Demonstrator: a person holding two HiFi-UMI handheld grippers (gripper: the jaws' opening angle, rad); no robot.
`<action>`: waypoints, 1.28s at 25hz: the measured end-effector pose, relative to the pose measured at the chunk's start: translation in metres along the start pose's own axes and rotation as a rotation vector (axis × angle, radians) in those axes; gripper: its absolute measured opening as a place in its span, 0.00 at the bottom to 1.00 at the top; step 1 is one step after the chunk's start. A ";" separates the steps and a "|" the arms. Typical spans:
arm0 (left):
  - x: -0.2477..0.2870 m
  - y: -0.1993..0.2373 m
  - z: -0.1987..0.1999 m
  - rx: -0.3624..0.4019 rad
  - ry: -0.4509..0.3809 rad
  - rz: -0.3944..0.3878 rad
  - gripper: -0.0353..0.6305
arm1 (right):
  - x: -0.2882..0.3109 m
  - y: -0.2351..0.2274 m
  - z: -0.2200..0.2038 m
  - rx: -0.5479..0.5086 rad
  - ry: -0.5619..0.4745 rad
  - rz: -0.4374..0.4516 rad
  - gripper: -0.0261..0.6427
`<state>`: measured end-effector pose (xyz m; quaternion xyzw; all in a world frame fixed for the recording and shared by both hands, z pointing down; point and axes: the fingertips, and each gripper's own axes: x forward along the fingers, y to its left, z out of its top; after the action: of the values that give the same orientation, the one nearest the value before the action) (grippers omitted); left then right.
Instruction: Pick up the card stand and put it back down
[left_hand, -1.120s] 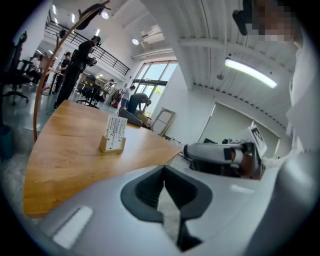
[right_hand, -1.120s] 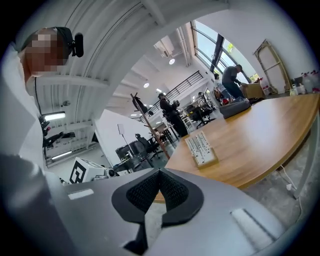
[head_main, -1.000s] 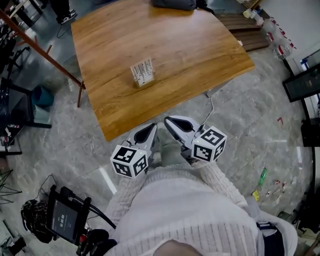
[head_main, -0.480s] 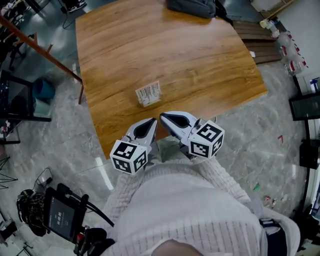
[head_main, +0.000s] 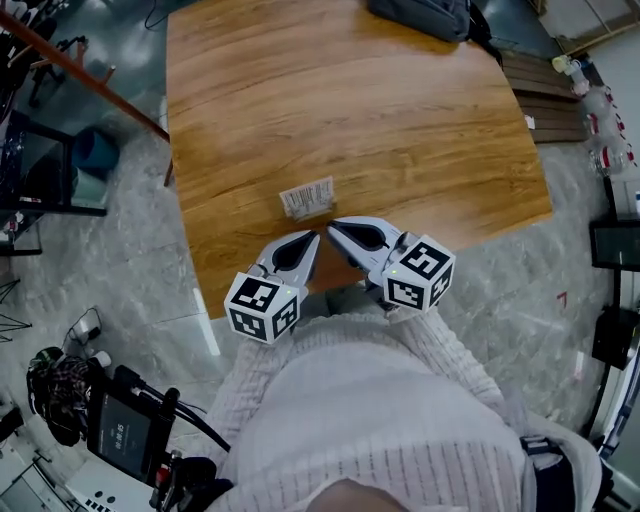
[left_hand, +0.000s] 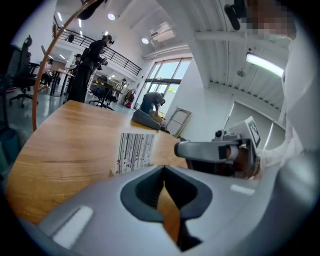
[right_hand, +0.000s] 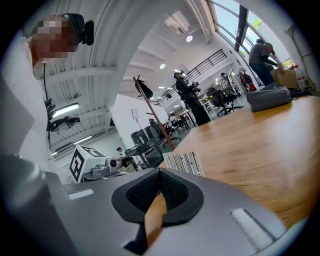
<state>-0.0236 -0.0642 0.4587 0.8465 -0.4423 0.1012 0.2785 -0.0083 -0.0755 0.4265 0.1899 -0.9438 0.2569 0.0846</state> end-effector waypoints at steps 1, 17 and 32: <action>0.000 0.002 -0.001 0.002 0.012 0.002 0.06 | 0.001 -0.001 0.000 0.004 0.003 -0.002 0.04; 0.014 0.032 0.005 0.074 0.066 -0.001 0.13 | 0.028 -0.017 -0.006 0.010 0.068 -0.017 0.13; 0.031 0.093 -0.020 0.125 0.103 0.128 0.39 | 0.038 -0.093 -0.032 -0.039 0.175 -0.145 0.37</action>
<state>-0.0788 -0.1165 0.5235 0.8259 -0.4733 0.1897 0.2405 -0.0036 -0.1450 0.5059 0.2328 -0.9214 0.2474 0.1889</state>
